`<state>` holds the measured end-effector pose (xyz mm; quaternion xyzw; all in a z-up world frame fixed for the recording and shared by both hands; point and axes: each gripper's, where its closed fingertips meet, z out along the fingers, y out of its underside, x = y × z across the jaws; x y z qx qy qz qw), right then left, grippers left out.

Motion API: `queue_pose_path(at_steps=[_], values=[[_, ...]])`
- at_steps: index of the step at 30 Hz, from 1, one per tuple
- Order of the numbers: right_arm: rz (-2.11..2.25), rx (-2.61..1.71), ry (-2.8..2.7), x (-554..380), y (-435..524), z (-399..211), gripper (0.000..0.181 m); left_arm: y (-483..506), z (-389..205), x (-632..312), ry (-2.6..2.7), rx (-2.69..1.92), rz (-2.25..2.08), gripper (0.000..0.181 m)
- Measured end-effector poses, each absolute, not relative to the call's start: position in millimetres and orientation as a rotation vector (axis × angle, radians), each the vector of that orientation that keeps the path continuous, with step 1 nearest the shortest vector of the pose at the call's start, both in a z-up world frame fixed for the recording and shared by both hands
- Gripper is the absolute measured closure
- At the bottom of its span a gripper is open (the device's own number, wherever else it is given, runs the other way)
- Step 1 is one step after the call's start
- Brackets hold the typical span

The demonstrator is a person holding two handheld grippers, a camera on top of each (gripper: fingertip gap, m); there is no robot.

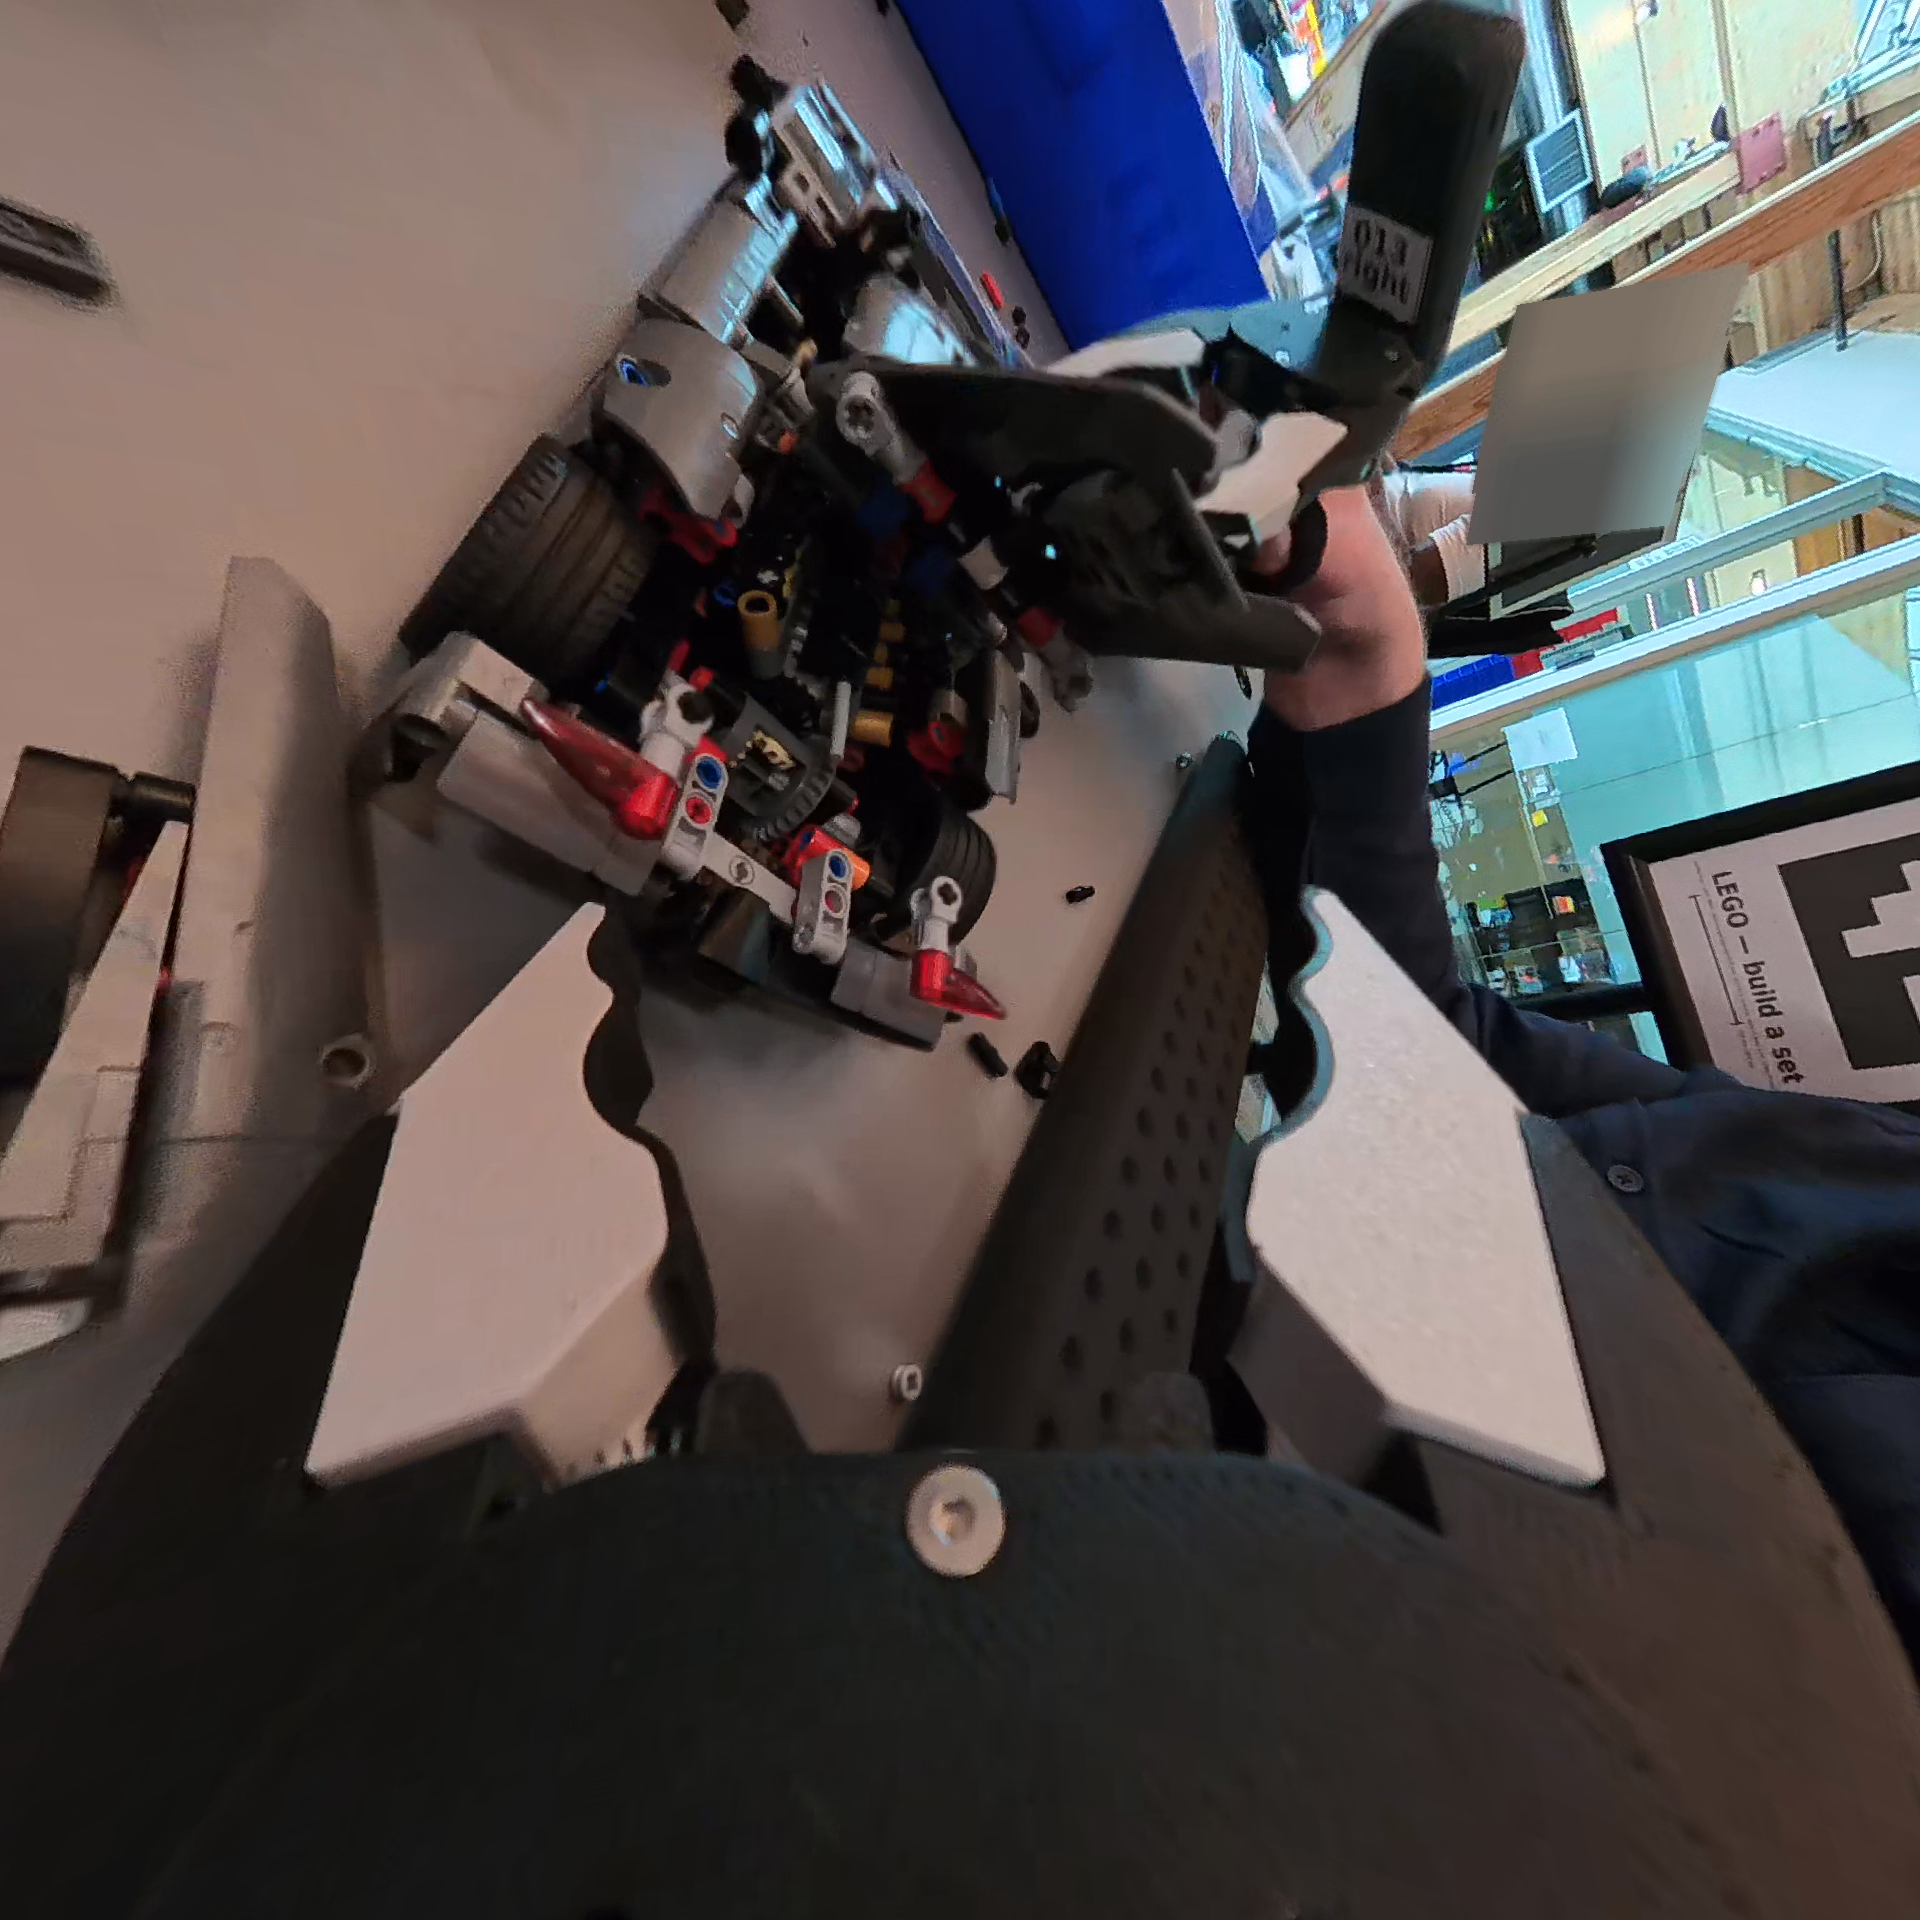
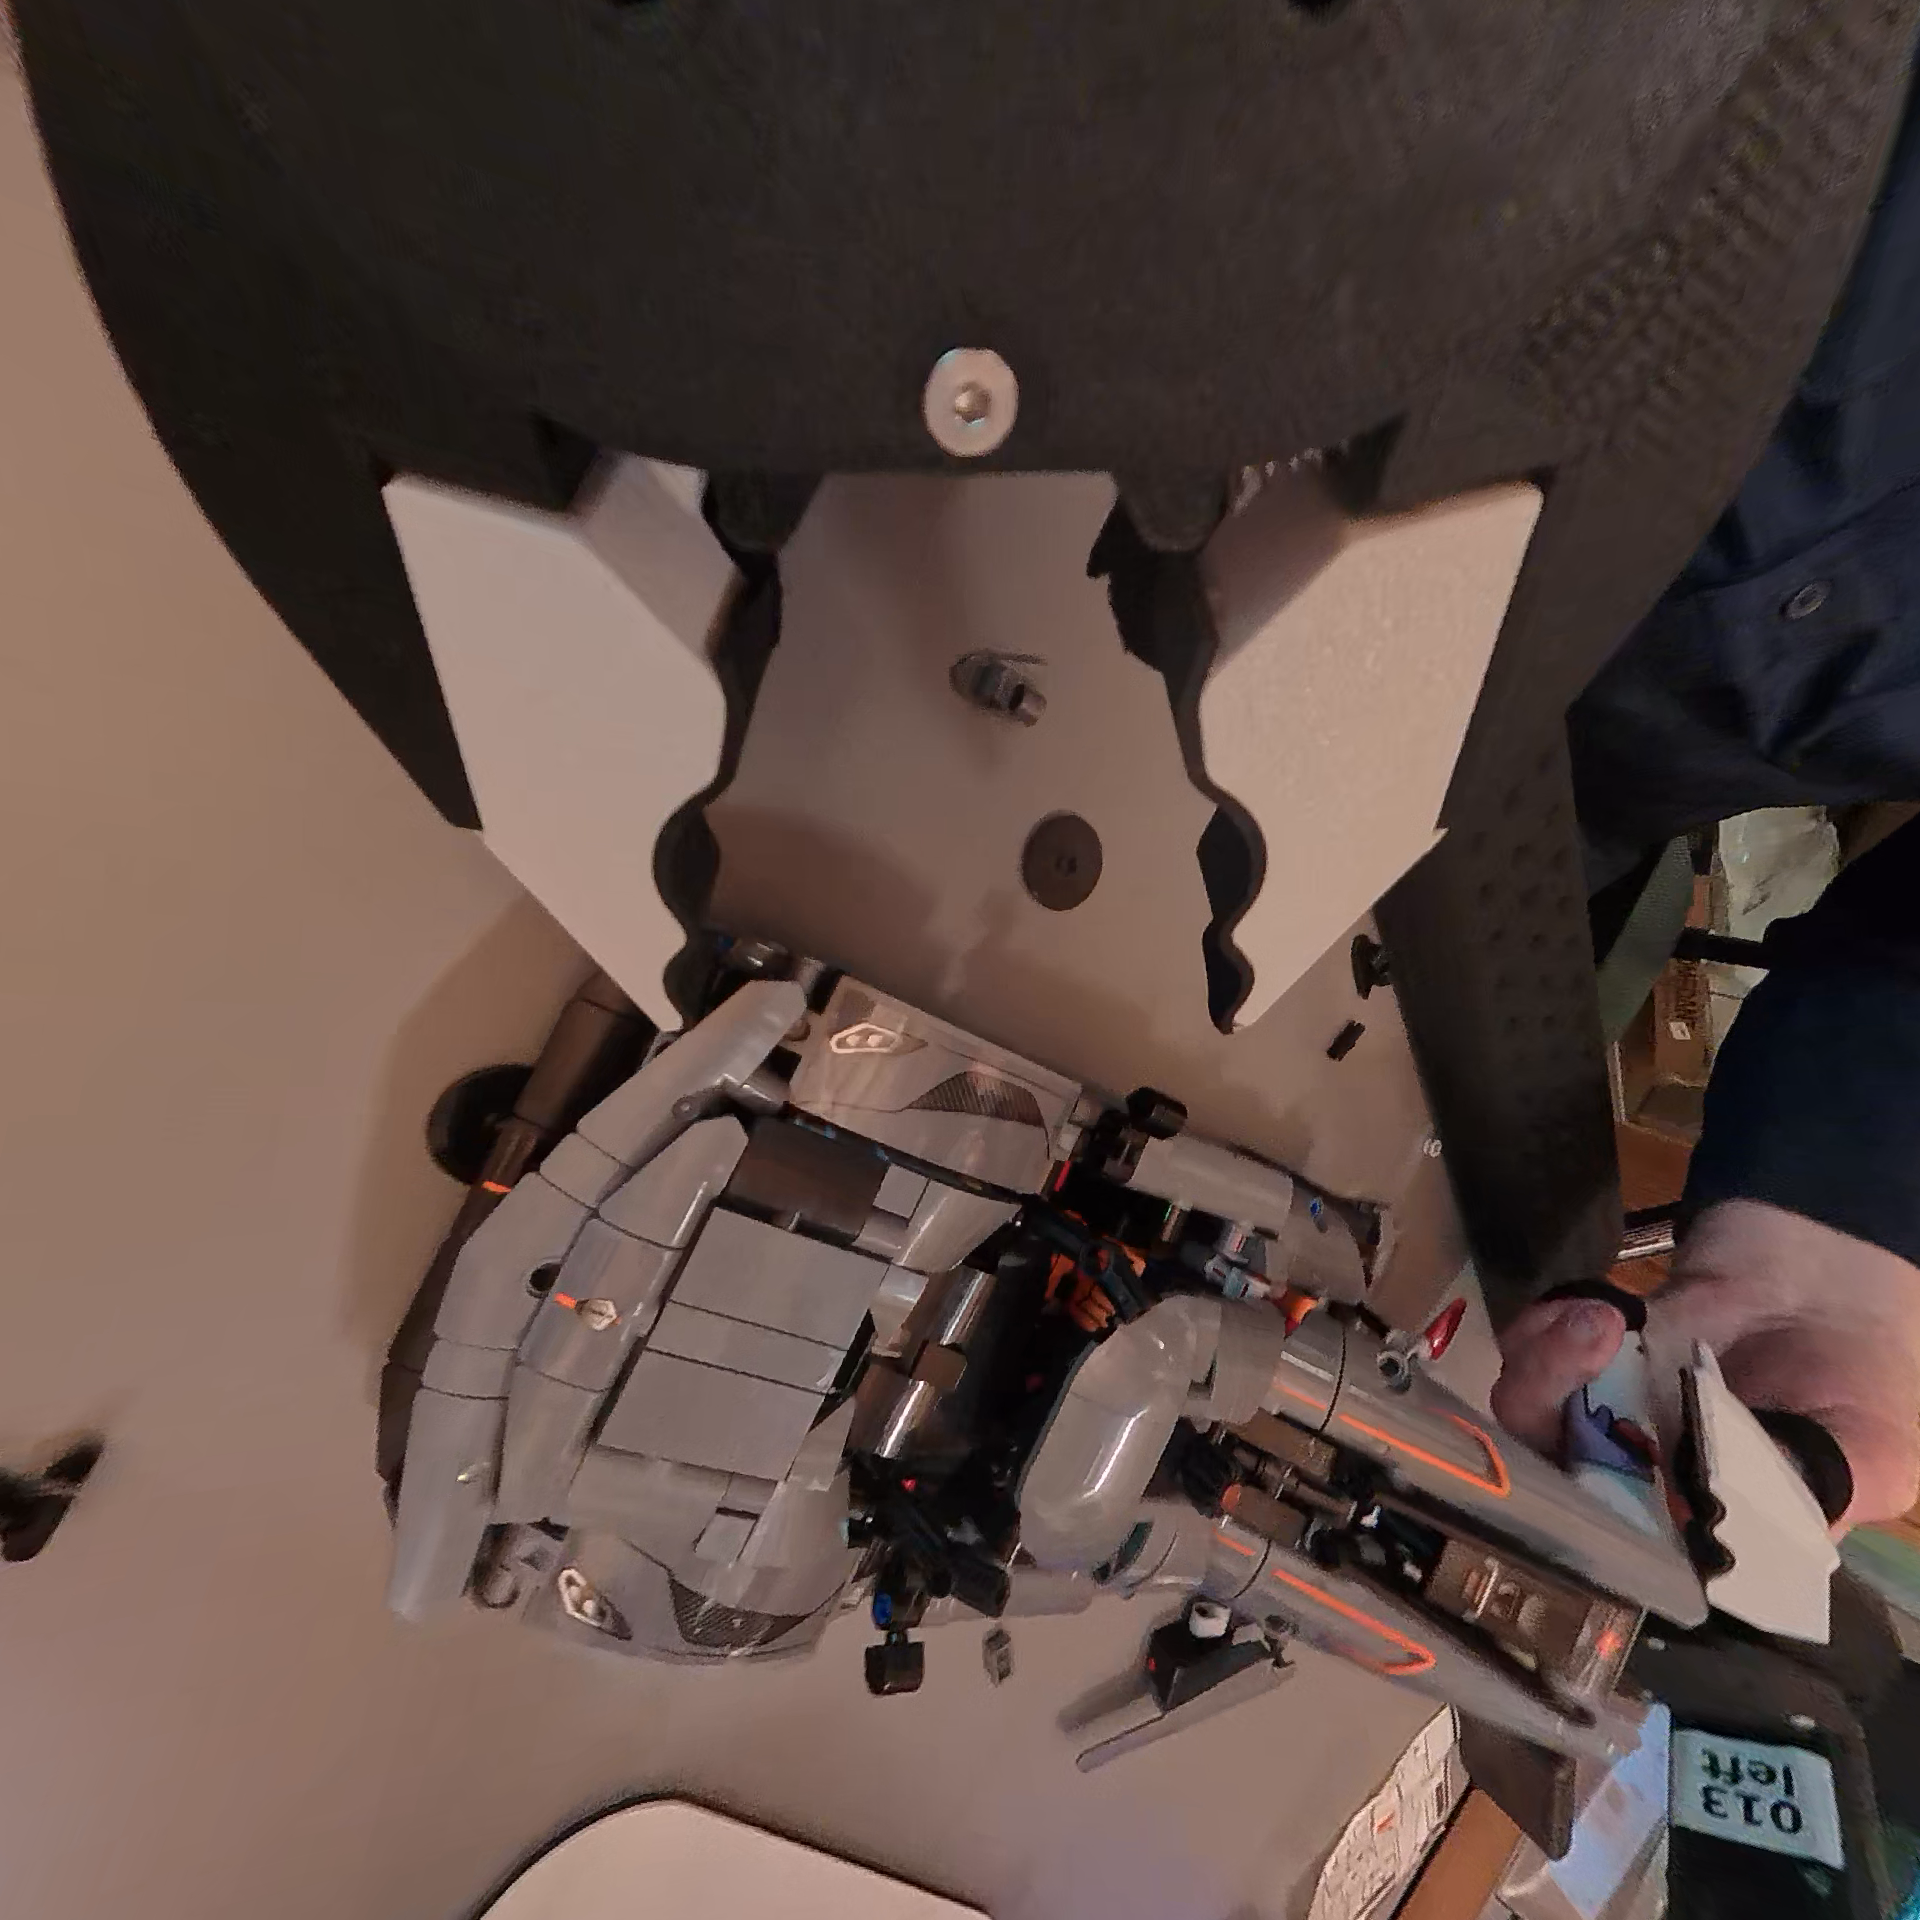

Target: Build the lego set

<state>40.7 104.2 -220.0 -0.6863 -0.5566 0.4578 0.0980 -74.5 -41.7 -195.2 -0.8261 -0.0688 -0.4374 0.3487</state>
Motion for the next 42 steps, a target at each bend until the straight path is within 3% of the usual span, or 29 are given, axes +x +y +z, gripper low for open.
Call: queue_pose_path(at_steps=[19,26,36,39,42], values=[[1.347,-1.915,-1.864,29,20,-222,0.086,-49,-208,-144,-0.233,-2.209,-0.973,0.063],[1.219,-1.964,-1.792,50,45,-225,0.089,-66,-181,-152,-0.254,-2.028,-1.017,0.068],[1.173,-1.931,-1.854,55,37,-230,0.076,-97,-154,-170,-0.252,-1.931,-0.840,0.062],[0.993,-2.012,-1.878,60,39,-233,0.083,-107,-160,-177,-0.261,-1.996,-0.734,0.061],[0.921,-2.037,-1.837,68,48,-228,0.073,-117,-170,-193,-0.276,-2.068,-0.544,0.059]])
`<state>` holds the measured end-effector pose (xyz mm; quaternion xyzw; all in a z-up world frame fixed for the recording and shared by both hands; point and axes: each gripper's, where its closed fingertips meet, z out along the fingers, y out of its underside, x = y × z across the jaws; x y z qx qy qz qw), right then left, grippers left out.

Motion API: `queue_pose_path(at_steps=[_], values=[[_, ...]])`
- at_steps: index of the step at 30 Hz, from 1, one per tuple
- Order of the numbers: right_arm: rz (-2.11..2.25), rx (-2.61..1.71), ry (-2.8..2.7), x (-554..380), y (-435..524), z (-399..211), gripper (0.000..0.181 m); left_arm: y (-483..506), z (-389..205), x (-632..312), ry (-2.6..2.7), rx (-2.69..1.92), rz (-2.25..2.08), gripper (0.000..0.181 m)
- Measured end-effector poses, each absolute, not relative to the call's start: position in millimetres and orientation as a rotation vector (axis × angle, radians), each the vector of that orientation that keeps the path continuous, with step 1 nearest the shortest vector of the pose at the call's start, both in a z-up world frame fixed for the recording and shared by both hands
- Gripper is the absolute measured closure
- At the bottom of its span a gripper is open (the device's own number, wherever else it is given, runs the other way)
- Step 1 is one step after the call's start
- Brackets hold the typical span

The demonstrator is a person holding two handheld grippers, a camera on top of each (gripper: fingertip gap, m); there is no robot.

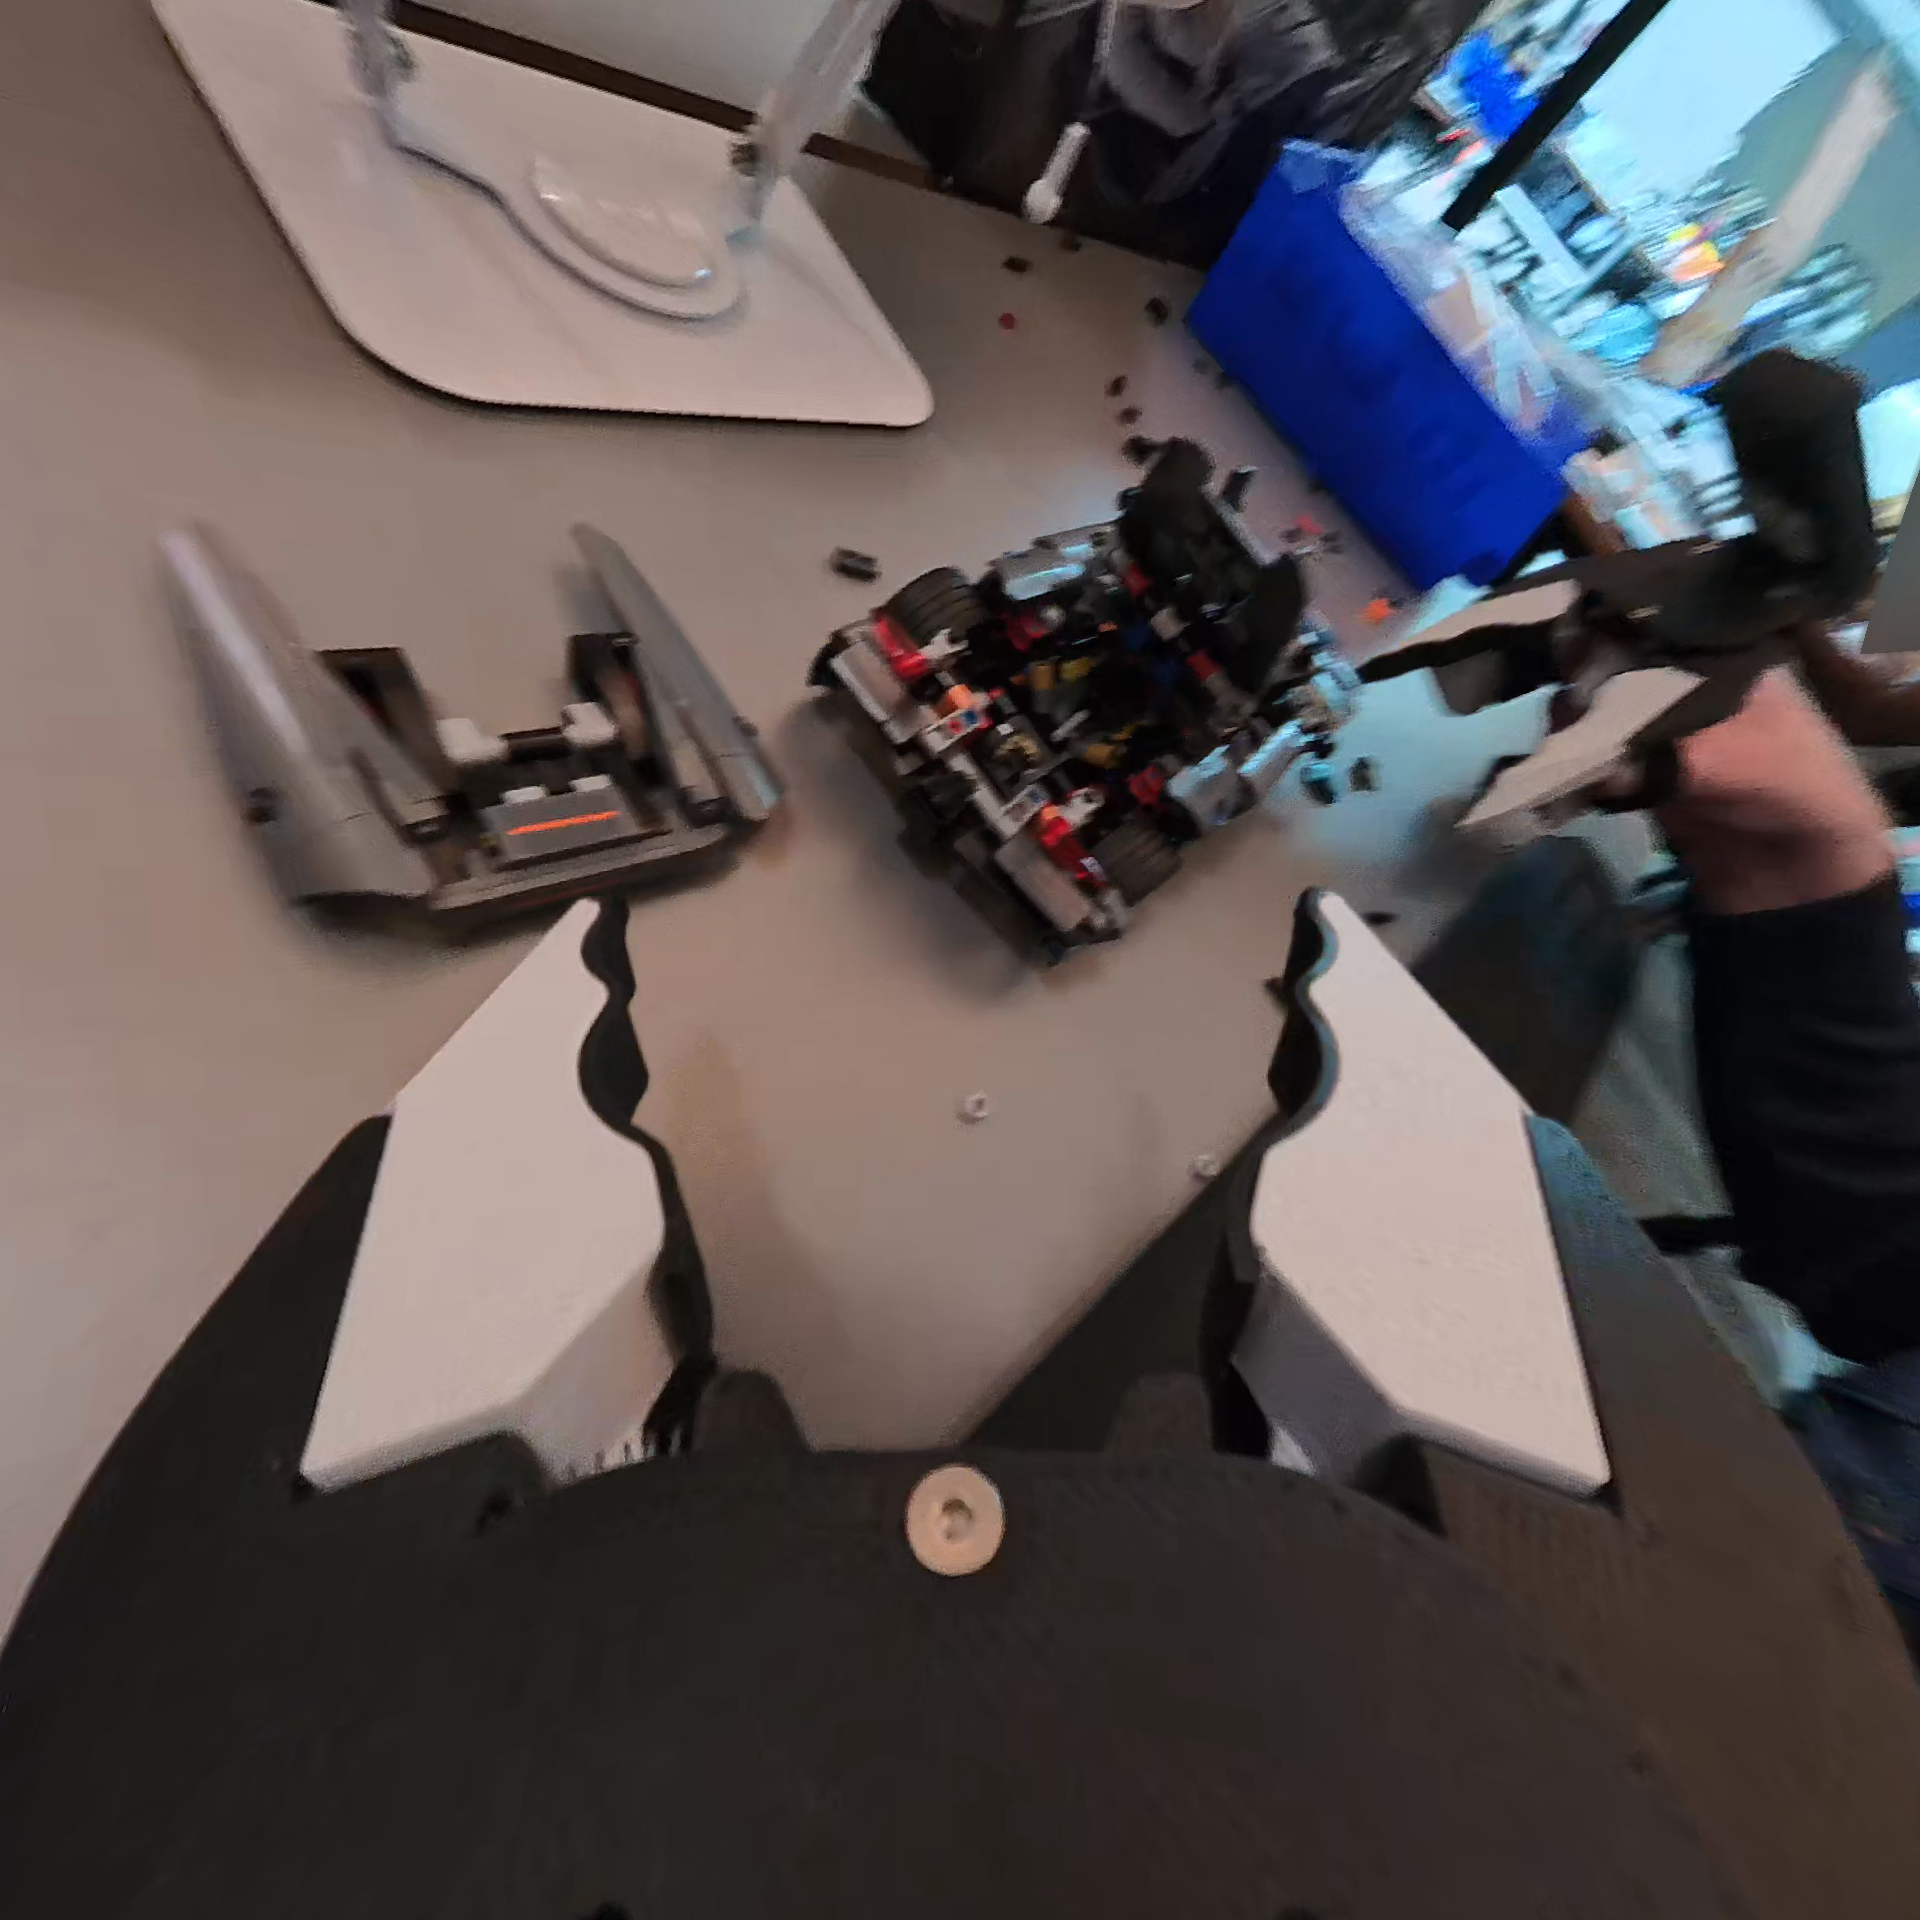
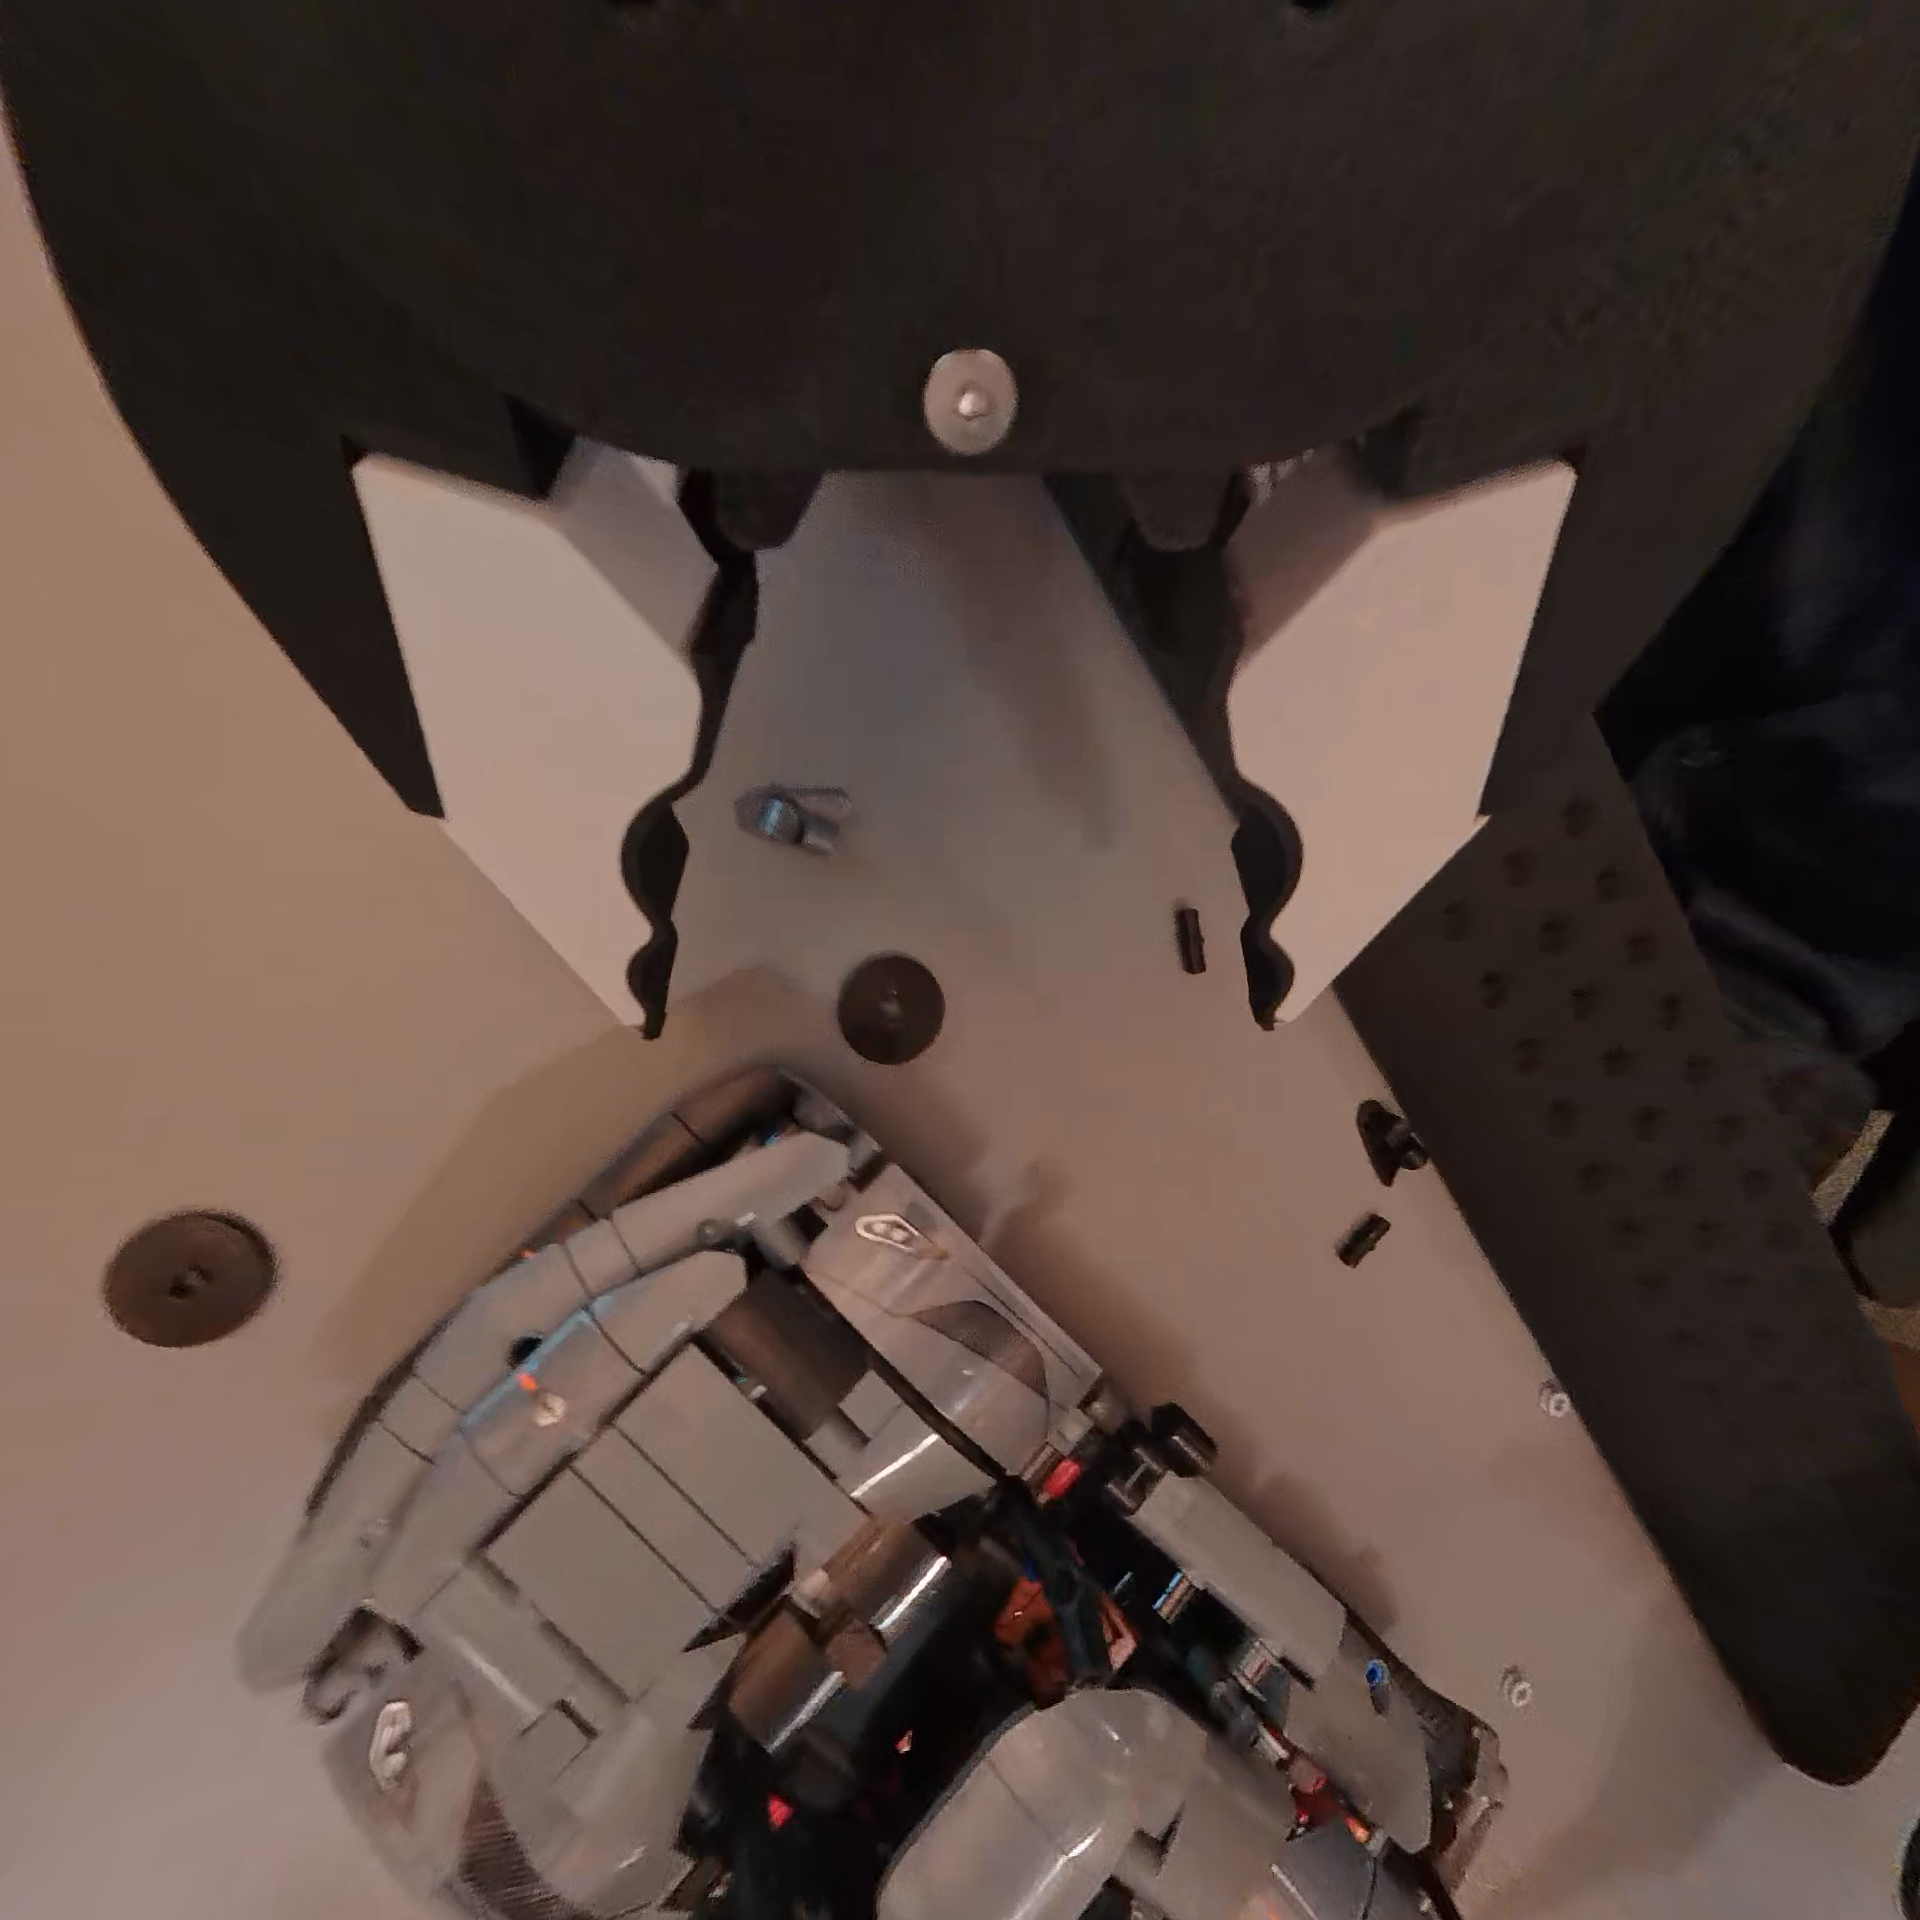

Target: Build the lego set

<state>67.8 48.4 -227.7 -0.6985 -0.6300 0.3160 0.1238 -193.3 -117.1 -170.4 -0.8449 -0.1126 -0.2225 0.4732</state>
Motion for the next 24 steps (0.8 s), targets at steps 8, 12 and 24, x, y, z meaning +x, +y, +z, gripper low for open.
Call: queue_pose_path(at_steps=[8,12,24], values=[[0.449,-2.067,-1.602,109,151,-255,0.055,-137,-204,-267,-0.308,-2.219,0.037,0.030],[0.524,-2.074,-1.554,100,164,-271,0.034,-135,-235,-283,-0.293,-2.297,0.149,0.023],[0.537,-2.053,-1.518,104,166,-270,0.034,-146,-271,-294,-0.363,-2.412,0.154,0.023]])
